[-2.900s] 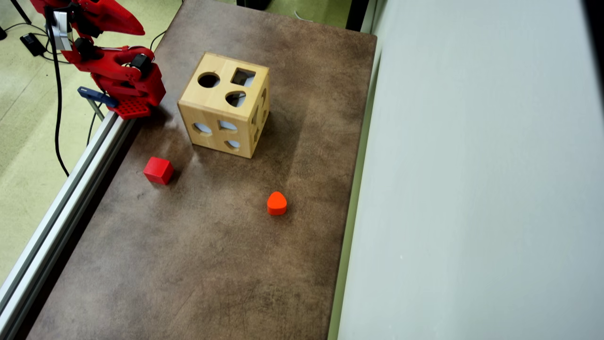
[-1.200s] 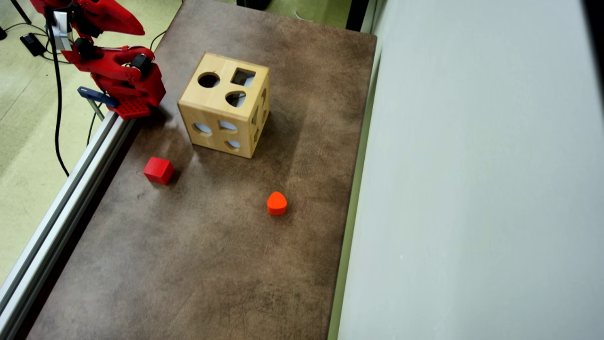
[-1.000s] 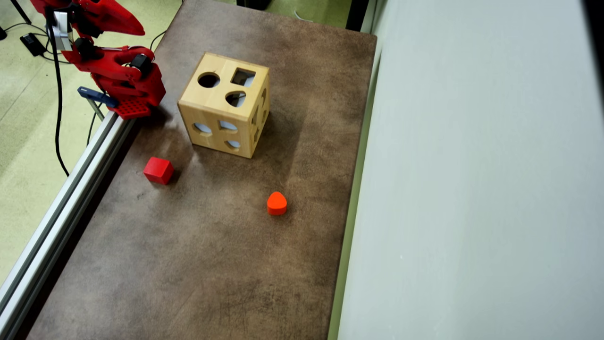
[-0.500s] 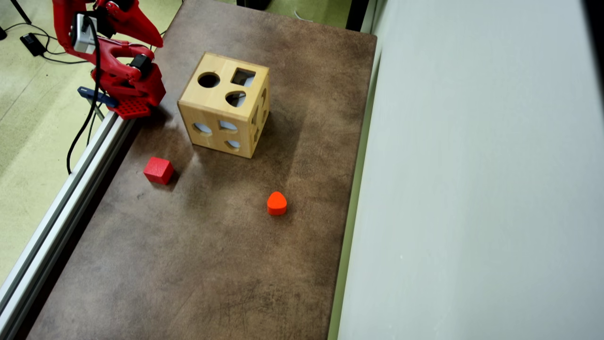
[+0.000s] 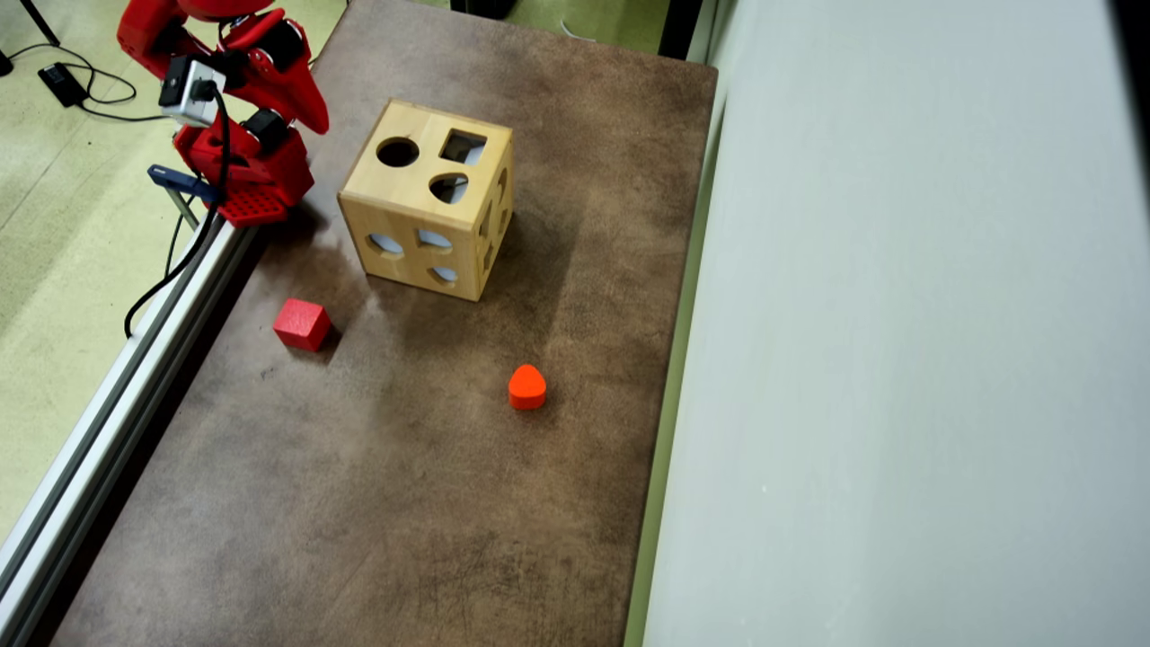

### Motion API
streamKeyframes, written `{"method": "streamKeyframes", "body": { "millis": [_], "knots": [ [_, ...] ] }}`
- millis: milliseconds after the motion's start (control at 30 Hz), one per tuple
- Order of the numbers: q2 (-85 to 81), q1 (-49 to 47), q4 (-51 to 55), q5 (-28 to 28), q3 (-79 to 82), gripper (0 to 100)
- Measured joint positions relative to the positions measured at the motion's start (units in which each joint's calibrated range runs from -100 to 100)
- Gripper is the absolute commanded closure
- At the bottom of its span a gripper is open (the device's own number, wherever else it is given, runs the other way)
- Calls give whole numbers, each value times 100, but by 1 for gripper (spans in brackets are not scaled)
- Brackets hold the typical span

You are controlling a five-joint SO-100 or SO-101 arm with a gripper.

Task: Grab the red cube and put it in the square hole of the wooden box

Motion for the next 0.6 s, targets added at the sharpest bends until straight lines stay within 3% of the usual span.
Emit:
{"method": "streamKeyframes", "body": {
  "millis": [333, 600],
  "knots": [
    [186, 1430, 0, 1768, 0, 98],
    [356, 2364, -32, 2672, 957, 98]
  ]
}}
